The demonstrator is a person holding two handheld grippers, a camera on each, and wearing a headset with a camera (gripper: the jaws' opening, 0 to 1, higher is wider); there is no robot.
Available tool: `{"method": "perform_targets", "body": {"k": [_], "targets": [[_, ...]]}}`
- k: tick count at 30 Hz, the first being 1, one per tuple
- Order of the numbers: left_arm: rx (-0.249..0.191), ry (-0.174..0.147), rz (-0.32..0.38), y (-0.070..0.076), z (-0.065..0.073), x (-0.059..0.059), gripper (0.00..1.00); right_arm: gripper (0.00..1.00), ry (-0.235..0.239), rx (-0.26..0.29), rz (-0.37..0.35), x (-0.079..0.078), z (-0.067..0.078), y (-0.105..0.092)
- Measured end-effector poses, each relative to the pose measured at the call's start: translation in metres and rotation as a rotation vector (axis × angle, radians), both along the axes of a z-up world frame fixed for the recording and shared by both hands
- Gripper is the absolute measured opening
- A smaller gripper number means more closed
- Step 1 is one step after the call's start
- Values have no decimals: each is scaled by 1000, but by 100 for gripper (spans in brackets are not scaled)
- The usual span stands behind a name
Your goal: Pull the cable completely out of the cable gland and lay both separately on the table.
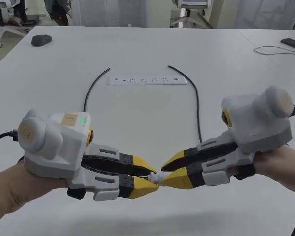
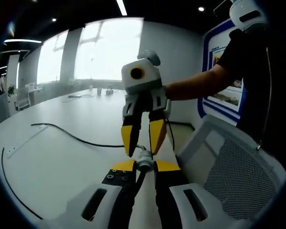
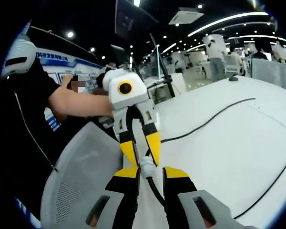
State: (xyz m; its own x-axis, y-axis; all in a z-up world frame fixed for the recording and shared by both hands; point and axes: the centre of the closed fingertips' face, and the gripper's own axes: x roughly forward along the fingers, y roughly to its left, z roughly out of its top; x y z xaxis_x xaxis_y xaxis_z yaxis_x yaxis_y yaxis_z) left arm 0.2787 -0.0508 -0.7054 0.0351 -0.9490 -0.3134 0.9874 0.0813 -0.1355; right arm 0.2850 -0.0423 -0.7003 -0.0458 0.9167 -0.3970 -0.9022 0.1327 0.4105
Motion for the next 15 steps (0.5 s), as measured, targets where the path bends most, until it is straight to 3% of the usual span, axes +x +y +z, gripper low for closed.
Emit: {"method": "perform_targets", "body": {"k": [8, 13, 15], "targets": [[4, -33, -6, 1, 2, 1, 14, 12, 98, 9, 6, -5, -1, 4], [5, -49, -9, 1, 2, 1, 14, 10, 124, -1, 13, -8, -3, 4], [8, -37, -2, 1, 2, 2, 14, 10, 126, -2, 13, -8, -4, 5]]}}
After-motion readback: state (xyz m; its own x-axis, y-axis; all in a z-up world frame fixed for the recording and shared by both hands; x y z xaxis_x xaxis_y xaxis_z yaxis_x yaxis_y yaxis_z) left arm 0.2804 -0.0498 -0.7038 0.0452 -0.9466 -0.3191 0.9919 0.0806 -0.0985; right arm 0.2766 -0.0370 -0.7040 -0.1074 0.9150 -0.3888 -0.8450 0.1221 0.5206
